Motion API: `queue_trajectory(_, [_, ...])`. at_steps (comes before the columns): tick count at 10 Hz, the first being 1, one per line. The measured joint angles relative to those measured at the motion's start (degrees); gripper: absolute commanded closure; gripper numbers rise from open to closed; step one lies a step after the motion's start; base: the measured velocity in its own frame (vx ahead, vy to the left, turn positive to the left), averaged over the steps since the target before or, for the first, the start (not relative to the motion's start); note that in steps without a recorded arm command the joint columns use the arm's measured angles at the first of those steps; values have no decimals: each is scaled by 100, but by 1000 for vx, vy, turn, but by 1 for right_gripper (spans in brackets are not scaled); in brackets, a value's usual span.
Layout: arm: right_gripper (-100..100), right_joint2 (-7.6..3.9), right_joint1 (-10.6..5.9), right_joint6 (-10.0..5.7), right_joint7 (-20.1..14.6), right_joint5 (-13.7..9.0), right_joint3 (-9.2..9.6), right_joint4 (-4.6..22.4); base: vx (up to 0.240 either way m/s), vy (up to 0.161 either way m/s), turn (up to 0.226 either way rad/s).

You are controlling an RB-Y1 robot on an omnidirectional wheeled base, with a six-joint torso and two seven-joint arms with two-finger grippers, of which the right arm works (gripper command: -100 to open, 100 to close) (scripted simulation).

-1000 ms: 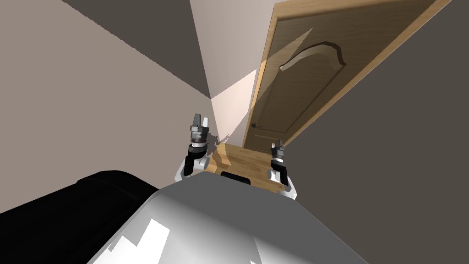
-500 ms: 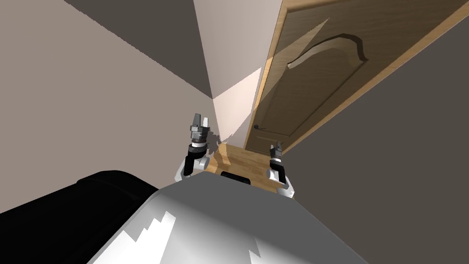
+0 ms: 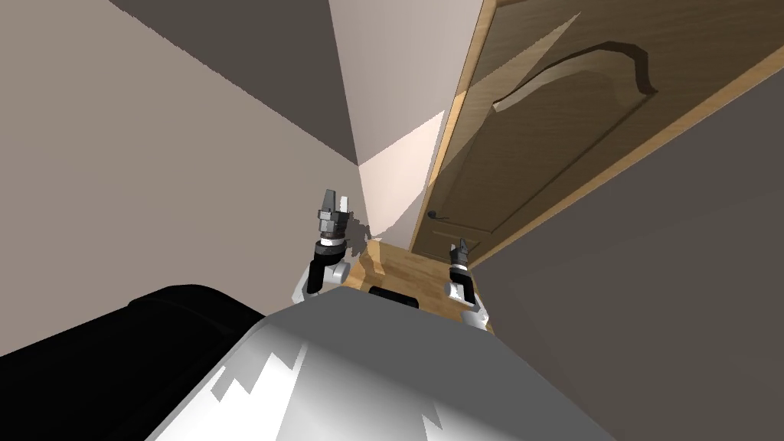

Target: Pull the door open

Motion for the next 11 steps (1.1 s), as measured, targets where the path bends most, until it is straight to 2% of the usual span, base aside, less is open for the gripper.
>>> queue_trajectory(5, [-100,-105,-403,-70,189,-303,30,907,109,-4,91])
queue_trajectory(7, [-100,-133,-472,-58,252,-389,39,1102,58,-6,30])
queue_trajectory(11, [-100,-182,-718,-156,376,-573,69,1722,85,-4,81])
